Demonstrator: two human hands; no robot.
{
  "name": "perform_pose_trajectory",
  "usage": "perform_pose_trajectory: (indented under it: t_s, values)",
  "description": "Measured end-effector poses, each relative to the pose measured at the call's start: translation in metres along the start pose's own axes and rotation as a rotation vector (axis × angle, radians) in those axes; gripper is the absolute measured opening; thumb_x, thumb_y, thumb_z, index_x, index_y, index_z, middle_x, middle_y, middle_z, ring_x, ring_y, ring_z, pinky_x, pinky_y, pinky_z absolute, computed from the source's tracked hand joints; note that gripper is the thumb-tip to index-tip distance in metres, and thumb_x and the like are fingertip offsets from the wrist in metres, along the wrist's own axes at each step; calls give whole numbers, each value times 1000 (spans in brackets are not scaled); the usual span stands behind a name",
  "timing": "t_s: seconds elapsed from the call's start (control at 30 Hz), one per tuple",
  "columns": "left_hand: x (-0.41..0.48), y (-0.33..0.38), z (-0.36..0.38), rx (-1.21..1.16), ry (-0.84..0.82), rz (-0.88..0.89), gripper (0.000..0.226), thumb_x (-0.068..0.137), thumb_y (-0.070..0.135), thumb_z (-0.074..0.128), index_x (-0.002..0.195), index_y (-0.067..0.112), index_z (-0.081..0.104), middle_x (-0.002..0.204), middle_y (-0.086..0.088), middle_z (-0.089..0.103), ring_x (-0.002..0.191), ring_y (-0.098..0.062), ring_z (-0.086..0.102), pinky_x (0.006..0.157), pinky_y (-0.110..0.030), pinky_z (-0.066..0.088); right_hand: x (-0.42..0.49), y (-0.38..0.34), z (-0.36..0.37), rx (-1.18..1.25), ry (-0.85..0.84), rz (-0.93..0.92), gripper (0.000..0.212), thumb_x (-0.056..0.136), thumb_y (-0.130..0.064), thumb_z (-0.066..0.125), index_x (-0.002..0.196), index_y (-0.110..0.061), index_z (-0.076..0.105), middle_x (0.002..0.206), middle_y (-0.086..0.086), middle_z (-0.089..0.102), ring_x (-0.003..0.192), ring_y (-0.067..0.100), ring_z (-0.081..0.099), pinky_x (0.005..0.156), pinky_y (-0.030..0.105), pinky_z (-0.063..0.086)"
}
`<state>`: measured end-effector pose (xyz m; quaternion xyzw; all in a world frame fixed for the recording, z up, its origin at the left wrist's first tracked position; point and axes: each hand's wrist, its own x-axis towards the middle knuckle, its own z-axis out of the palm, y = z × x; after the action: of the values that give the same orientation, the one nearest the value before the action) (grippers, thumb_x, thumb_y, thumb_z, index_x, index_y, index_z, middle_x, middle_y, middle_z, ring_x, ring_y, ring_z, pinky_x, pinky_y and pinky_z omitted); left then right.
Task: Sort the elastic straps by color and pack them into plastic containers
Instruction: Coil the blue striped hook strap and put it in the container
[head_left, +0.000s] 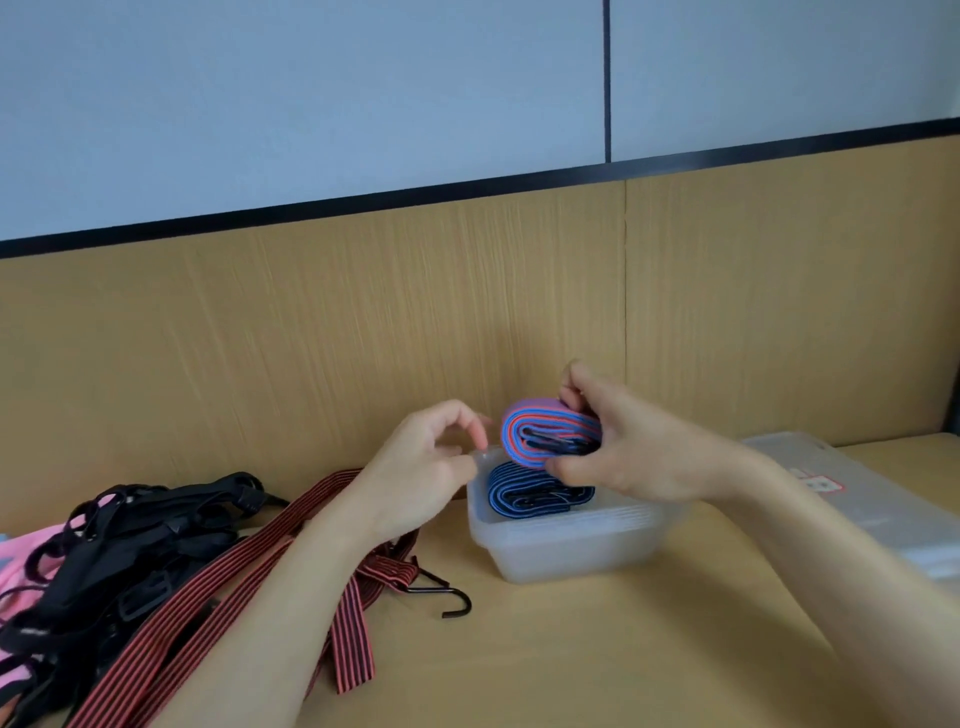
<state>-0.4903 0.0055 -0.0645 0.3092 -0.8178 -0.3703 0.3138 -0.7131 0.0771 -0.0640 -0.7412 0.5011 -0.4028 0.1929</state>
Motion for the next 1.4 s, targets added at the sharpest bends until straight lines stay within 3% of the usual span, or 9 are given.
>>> perform_pose_trajectory:
  t_s: [0.1, 0.2, 0.33, 0.6, 0.73, 0.87, 1.0, 1.3, 1.4]
  values:
    - [-7, -5, 4, -166, 15, 90, 15, 74, 7, 61, 77, 20, 55, 122, 3, 69, 114, -13, 66, 92, -27, 51, -1, 0, 6, -75, -15, -1, 46, 78, -6, 77, 88, -16, 33, 77, -7, 40, 65, 10, 34, 58, 25, 34]
    - [-14, -6, 8, -74, 49, 196, 21, 77, 17, 74, 81, 19, 54, 112, 5, 71, 109, -15, 66, 99, -32, 49, -1, -4, 8, -93, -35, -12, 46, 79, -9, 77, 88, -21, 34, 73, -12, 42, 63, 9, 35, 56, 25, 34]
    - [-15, -6, 9, 84, 140, 201, 33, 78, 15, 85, 80, 16, 52, 91, -4, 71, 92, -27, 63, 94, -49, 48, -2, -6, 13, -125, -63, 6, 44, 80, -14, 77, 89, -25, 36, 69, -14, 46, 61, 8, 36, 53, 22, 33]
    - [-19, 0, 1, 187, 103, 149, 35, 65, 36, 88, 76, 23, 58, 83, 4, 74, 92, -22, 67, 95, -46, 50, -1, -9, 14, -172, -99, 23, 48, 74, -19, 84, 83, -32, 39, 68, -12, 49, 61, 9, 35, 53, 25, 31]
    - [-16, 0, 1, 220, 106, 115, 36, 65, 27, 95, 72, 24, 60, 76, 10, 73, 67, -7, 56, 76, -29, 46, 0, -11, 14, -176, -109, 26, 48, 73, -18, 85, 81, -32, 39, 67, -11, 48, 59, 9, 34, 52, 24, 32]
    - [-12, 2, 2, 250, 81, 98, 37, 66, 25, 94, 69, 24, 58, 72, 17, 70, 47, -7, 37, 53, -19, 35, 0, -12, 14, -203, -92, 33, 47, 73, -14, 83, 82, -28, 40, 65, -10, 45, 57, 8, 32, 51, 24, 31]
    - [-6, 5, 4, 329, 25, 91, 42, 64, 26, 94, 67, 24, 53, 66, 21, 60, 45, 0, 41, 51, -15, 34, 0, -14, 15, -256, -99, 42, 45, 72, -12, 80, 82, -29, 40, 70, -7, 48, 61, 10, 34, 56, 29, 31]
    - [5, 6, 10, 395, 6, 55, 43, 59, 26, 98, 67, 28, 56, 60, 6, 58, 39, -3, 36, 42, -16, 29, 0, -16, 16, -366, -85, 130, 40, 73, -24, 79, 85, -33, 42, 80, -10, 53, 73, 10, 44, 69, 39, 43]
    - [5, 5, 12, 390, 33, 57, 41, 56, 26, 99, 64, 27, 59, 62, 0, 65, 40, -1, 38, 43, -15, 29, -2, -17, 15, -369, -78, 138, 40, 73, -22, 80, 85, -31, 43, 82, -10, 53, 71, 6, 44, 64, 31, 39]
